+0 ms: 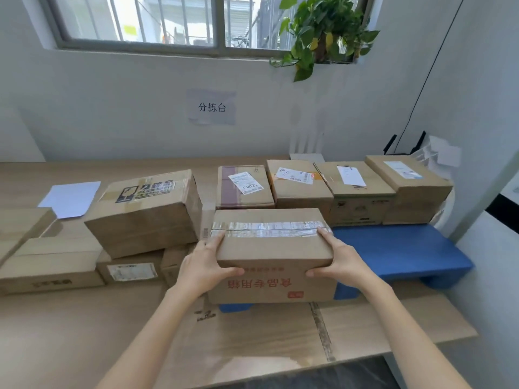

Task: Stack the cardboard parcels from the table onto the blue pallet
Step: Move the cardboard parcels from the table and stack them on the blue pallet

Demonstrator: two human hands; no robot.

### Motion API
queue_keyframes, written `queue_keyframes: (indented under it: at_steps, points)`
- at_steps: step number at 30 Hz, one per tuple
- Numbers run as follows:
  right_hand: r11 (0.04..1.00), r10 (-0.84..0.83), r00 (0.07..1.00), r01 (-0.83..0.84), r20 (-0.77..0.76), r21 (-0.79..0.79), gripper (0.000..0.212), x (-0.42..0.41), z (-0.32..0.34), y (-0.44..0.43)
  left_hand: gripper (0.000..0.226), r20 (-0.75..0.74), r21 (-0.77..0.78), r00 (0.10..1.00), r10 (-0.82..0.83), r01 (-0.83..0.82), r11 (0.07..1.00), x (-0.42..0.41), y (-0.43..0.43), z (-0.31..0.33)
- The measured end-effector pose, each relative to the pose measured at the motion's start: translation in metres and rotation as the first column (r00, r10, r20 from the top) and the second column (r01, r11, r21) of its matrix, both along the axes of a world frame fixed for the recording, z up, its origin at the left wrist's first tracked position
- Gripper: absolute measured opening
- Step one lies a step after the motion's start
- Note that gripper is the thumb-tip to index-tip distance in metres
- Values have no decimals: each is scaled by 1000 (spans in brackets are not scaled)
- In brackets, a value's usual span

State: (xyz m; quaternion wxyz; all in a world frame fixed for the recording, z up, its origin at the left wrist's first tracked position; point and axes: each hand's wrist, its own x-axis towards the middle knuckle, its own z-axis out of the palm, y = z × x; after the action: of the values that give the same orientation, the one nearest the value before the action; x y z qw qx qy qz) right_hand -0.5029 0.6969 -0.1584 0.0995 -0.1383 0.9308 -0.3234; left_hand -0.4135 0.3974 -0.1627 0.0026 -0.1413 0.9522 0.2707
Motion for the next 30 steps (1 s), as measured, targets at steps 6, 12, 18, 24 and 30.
queue_keyframes:
  at_steps: [6, 12, 18, 24, 30]
  points:
    - [999, -11, 1000, 12, 5, -47, 117, -16, -32, 0, 102, -25, -31, 1000, -3, 2, 1000, -14, 7, -26]
    - [998, 10, 1000, -10, -2, -64, 116, -37, -39, 0, 105, -38, -43, 999, 24, -26, 999, -28, 10, -34]
    - [996, 23, 1000, -23, 2, -82, 116, -54, -43, -4, 106, -40, -37, 998, 54, -55, 998, -40, 8, -36]
    - [994, 40, 999, -40, 1, -101, 118, -67, -47, -7, 105, -39, -20, 997, 63, -64, 998, -48, 6, -37]
    - [994, 38, 999, -39, -9, -102, 117, -72, -49, -8, 104, -35, -27, 997, 67, -68, 997, -54, 4, -39]
